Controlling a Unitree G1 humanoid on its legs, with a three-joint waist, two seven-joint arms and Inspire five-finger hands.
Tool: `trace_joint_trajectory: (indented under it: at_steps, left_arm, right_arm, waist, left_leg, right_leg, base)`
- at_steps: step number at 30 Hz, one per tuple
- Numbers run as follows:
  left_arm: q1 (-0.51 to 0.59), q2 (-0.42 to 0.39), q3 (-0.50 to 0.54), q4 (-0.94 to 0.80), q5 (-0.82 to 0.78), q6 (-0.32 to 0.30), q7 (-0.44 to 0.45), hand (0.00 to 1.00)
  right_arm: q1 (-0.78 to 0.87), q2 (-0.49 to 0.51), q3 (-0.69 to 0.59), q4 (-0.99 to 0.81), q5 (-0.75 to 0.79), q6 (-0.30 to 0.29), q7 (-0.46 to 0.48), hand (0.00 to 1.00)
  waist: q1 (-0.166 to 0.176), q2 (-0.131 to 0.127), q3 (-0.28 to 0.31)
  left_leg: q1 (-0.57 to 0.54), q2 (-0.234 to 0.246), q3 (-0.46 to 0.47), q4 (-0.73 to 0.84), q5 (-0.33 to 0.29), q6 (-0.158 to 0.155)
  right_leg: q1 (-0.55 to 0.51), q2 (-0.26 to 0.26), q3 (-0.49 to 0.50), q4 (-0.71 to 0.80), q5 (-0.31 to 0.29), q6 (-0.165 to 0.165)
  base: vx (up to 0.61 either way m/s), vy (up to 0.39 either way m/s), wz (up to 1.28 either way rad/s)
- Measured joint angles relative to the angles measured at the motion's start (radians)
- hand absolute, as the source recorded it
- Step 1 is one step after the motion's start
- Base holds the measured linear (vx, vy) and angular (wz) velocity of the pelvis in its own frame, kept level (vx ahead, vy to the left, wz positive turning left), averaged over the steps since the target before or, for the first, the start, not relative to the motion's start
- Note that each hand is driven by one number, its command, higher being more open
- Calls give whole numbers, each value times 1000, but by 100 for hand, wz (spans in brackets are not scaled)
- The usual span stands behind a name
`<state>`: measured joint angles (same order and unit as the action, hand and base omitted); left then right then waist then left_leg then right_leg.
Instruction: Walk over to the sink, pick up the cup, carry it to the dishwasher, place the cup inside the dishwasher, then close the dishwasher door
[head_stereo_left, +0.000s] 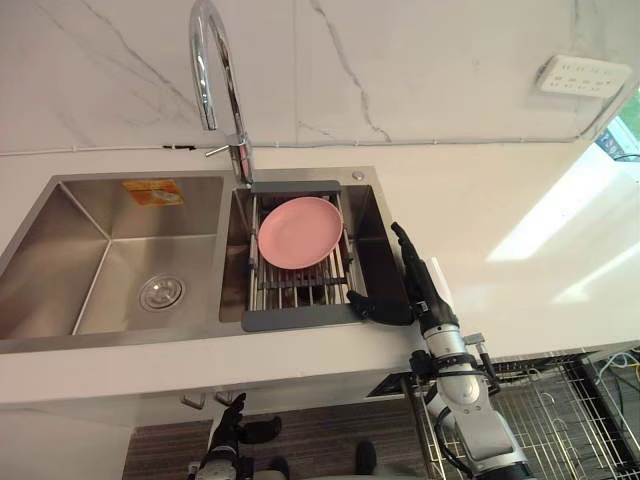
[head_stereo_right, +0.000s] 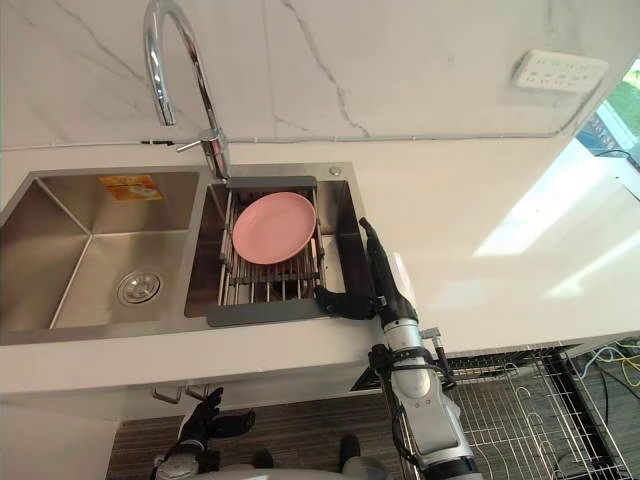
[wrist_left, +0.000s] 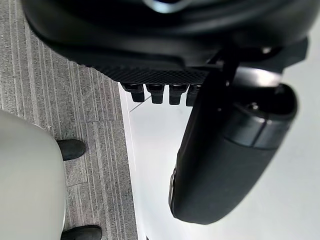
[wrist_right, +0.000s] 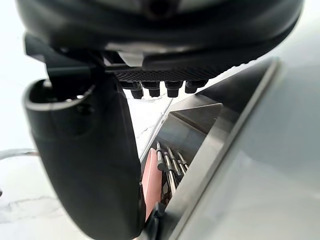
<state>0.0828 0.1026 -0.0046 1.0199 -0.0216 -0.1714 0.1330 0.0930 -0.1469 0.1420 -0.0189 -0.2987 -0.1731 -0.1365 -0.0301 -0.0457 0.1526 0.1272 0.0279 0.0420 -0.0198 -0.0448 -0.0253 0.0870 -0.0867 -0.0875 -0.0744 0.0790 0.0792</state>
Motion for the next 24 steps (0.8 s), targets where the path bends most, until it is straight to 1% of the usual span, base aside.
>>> trace_joint_trajectory:
  at_steps: [2, 7, 13, 16, 18, 24]
  left_arm:
    - [0, -3, 8, 2, -1, 5, 0, 100]
    - [1, -5, 20, 1, -11, 8, -4, 100]
    - [1, -4, 30, 1, -17, 11, -5, 100]
    - [1, -5, 37, 1, -18, 12, -7, 100]
    - [1, -5, 38, 0, -19, 13, -7, 100]
    - [1, -4, 37, -1, -19, 12, -8, 100]
  right_arm:
    - [0, 17, 0, -3, 0, 0, -13, 100]
    - [0, 16, 1, -37, 0, 0, -15, 100]
    - [-7, 9, 5, -68, -2, -2, -15, 100]
    - [-15, -23, 38, -68, -17, -2, -15, 100]
    - [-32, -43, 65, -68, -53, -1, -15, 100]
    - [-96, -71, 83, -68, -185, 0, -29, 100]
  waist:
    - [0, -1, 1]
    - [5, -1, 1]
    - [12, -1, 1]
    - [13, -1, 1]
    - [15, -1, 1]
    - [22, -1, 1]
  left_leg:
    - [11, 2, -2, -11, 0, 0]
    - [26, 3, -19, -16, 1, -1]
    - [30, 3, -26, -34, 10, -2]
    - [30, 2, -30, -42, 12, -1]
    - [29, 3, -33, -47, 12, -1]
    - [9, 3, -34, -48, 13, -1]
  right_leg:
    - [1, -2, -6, 24, -14, 1]
    - [8, -7, -30, 60, -41, 2]
    - [9, -8, -40, 60, -44, 5]
    - [8, -10, -48, 60, -48, 8]
    - [6, -10, -53, 60, -51, 9]
    - [-9, -11, -62, 60, -55, 9]
  base:
    - [-64, -10, 6]
    - [-39, -15, 12]
    - [-12, -10, 6]
    - [-3, -6, 7]
    - [1, -10, 6]
    - [-1, -13, 5]
